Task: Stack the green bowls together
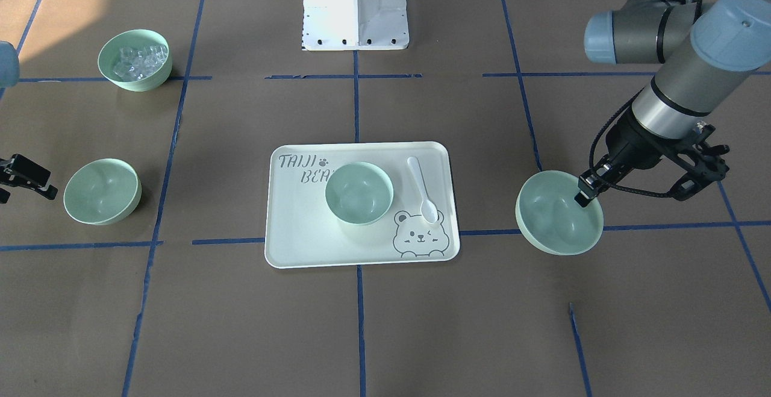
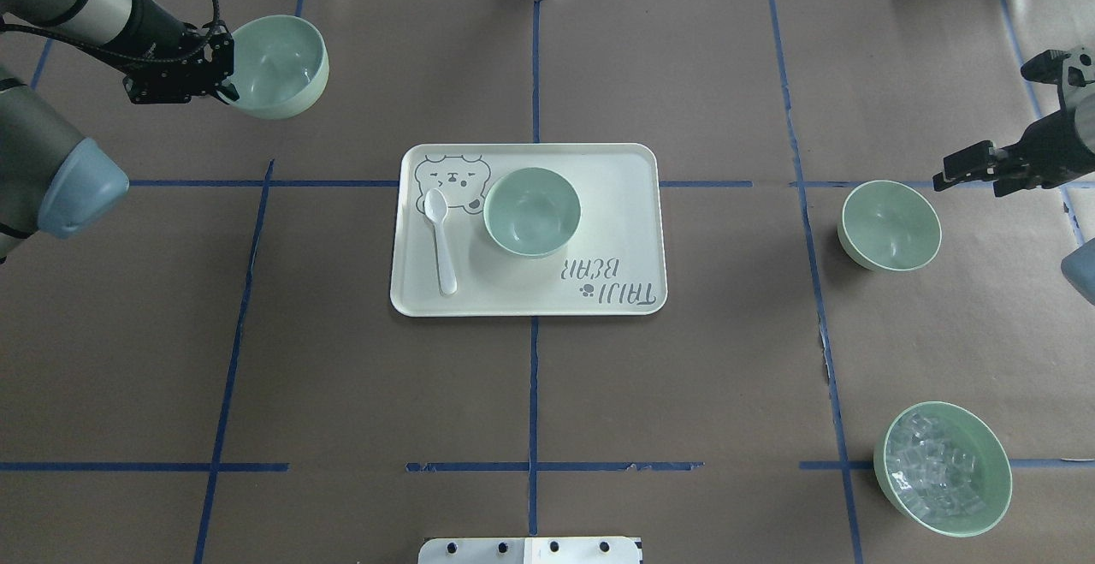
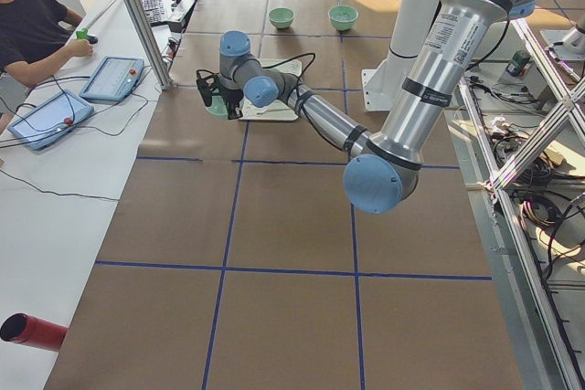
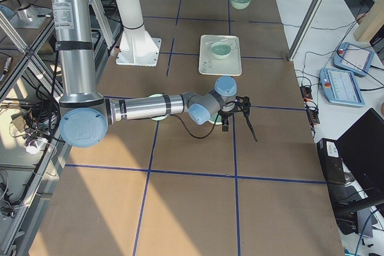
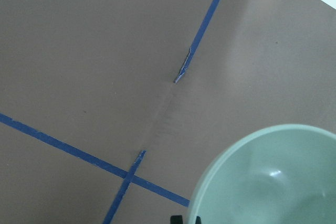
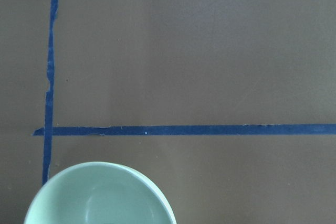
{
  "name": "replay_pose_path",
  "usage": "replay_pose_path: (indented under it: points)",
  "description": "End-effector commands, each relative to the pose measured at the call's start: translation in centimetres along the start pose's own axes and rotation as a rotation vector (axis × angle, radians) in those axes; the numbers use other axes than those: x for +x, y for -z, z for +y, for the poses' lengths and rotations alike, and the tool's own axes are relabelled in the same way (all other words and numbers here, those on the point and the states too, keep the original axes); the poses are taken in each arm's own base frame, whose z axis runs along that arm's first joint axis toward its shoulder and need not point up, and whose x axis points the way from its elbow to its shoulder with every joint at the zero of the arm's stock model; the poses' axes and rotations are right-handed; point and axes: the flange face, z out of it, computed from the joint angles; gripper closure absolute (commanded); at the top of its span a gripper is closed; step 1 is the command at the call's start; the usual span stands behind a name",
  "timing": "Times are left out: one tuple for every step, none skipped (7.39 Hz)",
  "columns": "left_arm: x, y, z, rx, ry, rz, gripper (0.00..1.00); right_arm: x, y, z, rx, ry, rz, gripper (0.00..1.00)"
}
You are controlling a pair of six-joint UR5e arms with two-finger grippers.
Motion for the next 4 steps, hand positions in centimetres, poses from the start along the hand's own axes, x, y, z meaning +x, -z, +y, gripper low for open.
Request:
replay_pose_path:
  points:
    - [2.6, -0.6, 2.4, -0.028, 0.044, 0.018, 1.00, -1.1, -2.5, 1.8, -0.042, 0.019, 0.015, 0.00]
    - [3.5, -1.2, 3.4, -0.042, 0.051, 0.019, 1.00, -0.6, -3.6, 3.1, -0.070, 0.023, 0.025, 0.00]
    - [5.1, -1.4, 4.5, -0.054, 0.052, 0.030, 1.00, -0.8, -4.5, 3.6, -0.088, 0.028, 0.030, 0.00]
    - [5.7, -3.0, 6.4, -0.074, 0.068, 0.016, 1.00, -0.7, -5.1, 3.8, -0.085, 0.032, 0.050, 0.12]
